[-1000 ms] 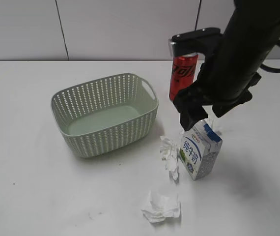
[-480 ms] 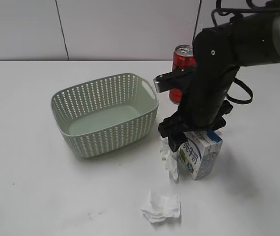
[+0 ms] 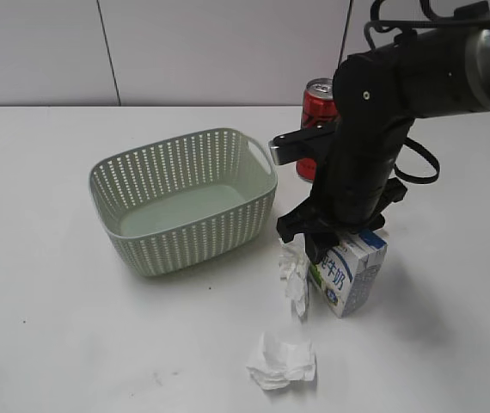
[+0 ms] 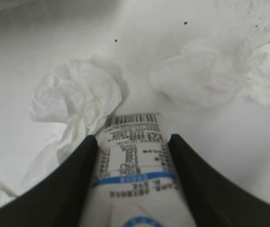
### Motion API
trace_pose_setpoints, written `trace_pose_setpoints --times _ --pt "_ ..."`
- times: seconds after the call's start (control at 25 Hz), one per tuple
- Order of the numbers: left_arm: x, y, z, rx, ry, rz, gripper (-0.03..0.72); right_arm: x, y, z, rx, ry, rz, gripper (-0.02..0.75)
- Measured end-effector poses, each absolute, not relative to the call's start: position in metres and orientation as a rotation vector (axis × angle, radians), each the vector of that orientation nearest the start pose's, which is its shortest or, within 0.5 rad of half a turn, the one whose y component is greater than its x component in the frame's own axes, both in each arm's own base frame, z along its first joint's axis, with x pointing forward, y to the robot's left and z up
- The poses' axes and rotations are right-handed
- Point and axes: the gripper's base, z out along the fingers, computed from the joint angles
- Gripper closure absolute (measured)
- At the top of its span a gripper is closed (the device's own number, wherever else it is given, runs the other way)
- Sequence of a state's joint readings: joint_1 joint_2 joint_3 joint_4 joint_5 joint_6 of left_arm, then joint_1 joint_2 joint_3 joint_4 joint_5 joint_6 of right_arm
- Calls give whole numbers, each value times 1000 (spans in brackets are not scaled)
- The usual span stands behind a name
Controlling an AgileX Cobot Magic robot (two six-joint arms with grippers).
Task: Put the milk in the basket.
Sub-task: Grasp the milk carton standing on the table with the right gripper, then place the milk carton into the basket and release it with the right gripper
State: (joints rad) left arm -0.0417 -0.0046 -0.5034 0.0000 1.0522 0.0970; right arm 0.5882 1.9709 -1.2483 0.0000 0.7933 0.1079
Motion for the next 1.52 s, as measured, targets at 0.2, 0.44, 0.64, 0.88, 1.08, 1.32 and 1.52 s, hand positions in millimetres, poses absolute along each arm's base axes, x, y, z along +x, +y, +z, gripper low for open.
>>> trace_pose_setpoints --times 0.2,0.44,0.64,0.88,1.08,1.32,1.52 --pt "-6 0 279 141 2023 35 449 312 208 156 -741 2960 49 388" --pt "-6 0 279 141 2023 35 449 322 215 194 -844 2990 17 388" --pt "-6 0 279 141 2023 35 449 342 228 249 -854 2856 73 388" --pt "-6 0 279 141 2023 35 449 354 248 315 -829 2624 169 388" --pt "-6 0 279 141 2023 35 449 351 280 328 -884 2532 216 388" --pt "-6 0 279 141 2023 35 449 364 327 276 -978 2497 230 388" --pt "-6 0 279 141 2023 35 449 378 347 208 -1035 2546 208 388"
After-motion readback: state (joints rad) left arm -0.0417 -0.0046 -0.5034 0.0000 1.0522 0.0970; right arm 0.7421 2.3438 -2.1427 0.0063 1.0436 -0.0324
